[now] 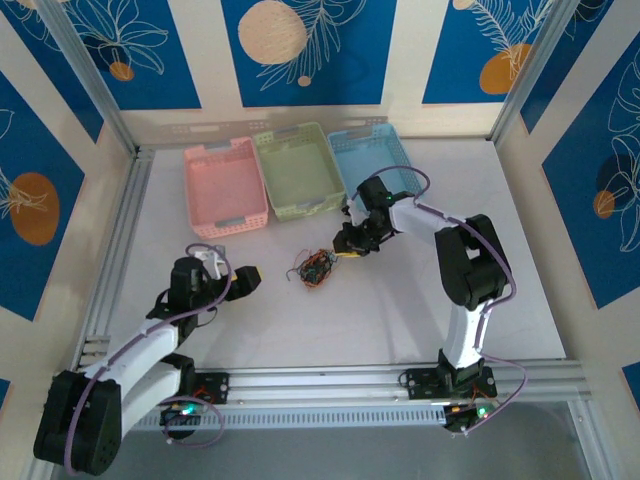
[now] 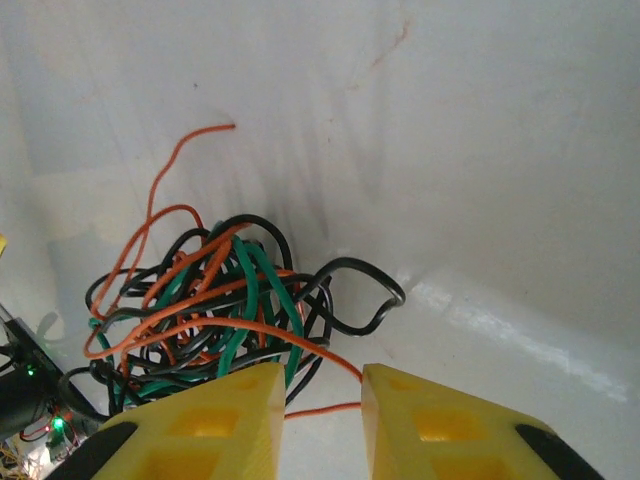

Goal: Untangle the cables

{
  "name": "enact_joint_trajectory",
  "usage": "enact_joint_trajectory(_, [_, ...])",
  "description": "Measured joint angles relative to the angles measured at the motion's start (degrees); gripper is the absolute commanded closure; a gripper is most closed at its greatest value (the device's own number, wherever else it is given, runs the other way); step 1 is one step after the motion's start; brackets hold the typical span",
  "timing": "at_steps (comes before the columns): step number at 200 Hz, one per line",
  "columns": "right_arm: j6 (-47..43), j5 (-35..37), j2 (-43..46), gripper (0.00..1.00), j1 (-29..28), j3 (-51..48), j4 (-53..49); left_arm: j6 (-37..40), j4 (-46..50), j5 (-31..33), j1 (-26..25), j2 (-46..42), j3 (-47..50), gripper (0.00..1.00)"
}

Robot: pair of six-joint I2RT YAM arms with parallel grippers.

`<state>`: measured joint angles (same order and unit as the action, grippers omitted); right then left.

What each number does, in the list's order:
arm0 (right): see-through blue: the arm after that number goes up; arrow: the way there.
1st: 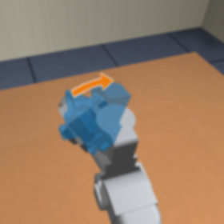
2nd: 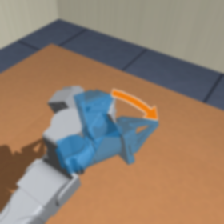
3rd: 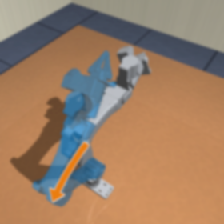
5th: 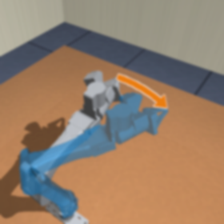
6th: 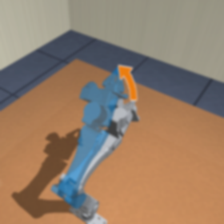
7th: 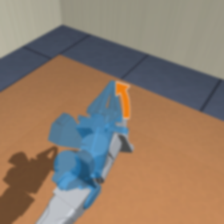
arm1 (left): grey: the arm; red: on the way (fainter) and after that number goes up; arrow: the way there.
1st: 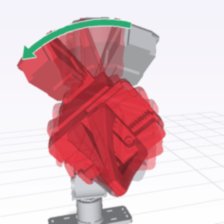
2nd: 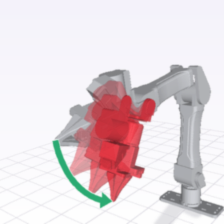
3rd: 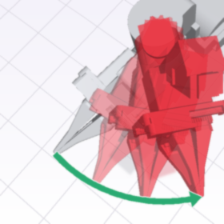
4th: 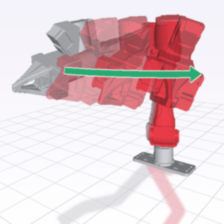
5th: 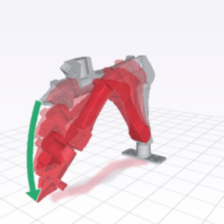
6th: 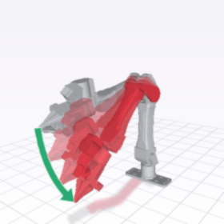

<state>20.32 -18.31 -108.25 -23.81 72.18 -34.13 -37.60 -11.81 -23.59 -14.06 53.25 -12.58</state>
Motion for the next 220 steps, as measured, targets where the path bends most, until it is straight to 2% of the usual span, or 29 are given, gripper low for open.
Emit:
enact_joint_trajectory(57, [-0.02,0.07,0.0,0.68,-0.24,0.15,-1.57,-0.02,-1.07,-0.42,0.0,1.86,0.0,0.09])
enact_joint_trajectory(105, [-0.02,0.57,-1.2,0.69,-0.59,1.68,-2.84,0.0,-1.07,-0.42,0.0,1.99,0.0,0.09])
enact_joint_trajectory(142, [-0.39,1.57,-2.03,0.78,-1.66,2.45,-3.32,0.0,-1.09,-0.42,0.0,1.99,0.0,0.09])
enact_joint_trajectory(186, [-0.83,1.77,-2.03,0.97,-1.73,2.45,-3.41,0.0,-1.07,-0.44,0.0,2.01,0.0,0.09])
enact_joint_trajectory(220, [-0.81,1.73,-1.62,1.0,-1.68,1.88,-2.69,0.0,-1.07,-0.44,0.0,2.03,0.0,0.09])
